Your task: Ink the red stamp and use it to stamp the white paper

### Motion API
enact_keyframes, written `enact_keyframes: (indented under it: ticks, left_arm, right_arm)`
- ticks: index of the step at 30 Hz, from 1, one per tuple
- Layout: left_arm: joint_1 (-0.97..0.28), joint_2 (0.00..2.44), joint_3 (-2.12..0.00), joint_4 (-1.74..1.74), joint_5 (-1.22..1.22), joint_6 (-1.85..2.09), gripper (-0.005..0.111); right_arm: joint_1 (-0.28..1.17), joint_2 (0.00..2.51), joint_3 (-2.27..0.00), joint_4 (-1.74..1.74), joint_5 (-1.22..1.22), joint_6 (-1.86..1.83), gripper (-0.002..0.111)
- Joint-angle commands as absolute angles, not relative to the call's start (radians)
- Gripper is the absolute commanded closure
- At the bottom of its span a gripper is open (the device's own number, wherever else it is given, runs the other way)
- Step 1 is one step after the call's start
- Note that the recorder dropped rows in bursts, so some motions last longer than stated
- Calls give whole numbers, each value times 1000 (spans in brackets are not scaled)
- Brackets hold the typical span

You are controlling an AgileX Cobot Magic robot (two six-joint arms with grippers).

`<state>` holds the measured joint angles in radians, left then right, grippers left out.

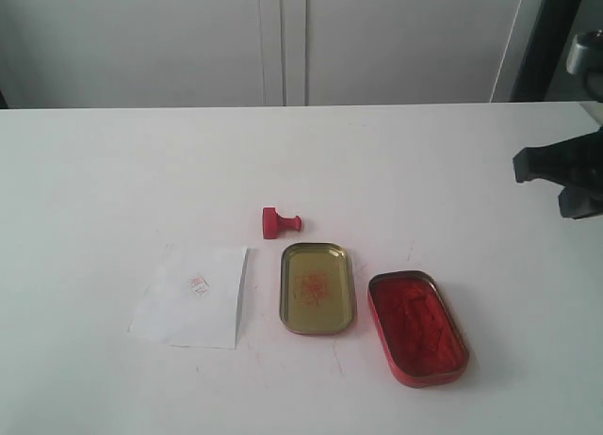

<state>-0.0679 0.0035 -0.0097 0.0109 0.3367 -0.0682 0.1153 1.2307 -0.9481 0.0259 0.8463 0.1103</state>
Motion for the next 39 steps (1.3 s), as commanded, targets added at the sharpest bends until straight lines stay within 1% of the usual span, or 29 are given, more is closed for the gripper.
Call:
enact_keyframes:
  ticks: [1, 8, 31, 39]
  left_arm:
    - [-67, 0, 0, 10, 351, -71, 107]
    - [-67, 0, 0, 10, 351, -71, 107]
    - [-67, 0, 0, 10, 351, -71, 107]
    - [-67, 0, 0, 10, 351, -71, 107]
  right_arm:
    - [109, 1170, -897, 0, 802, 110, 108]
    - [109, 1027, -809, -28, 746, 110, 108]
    - [109, 513, -624, -81, 733, 110, 108]
    - [109, 397, -513, -84, 637, 110, 108]
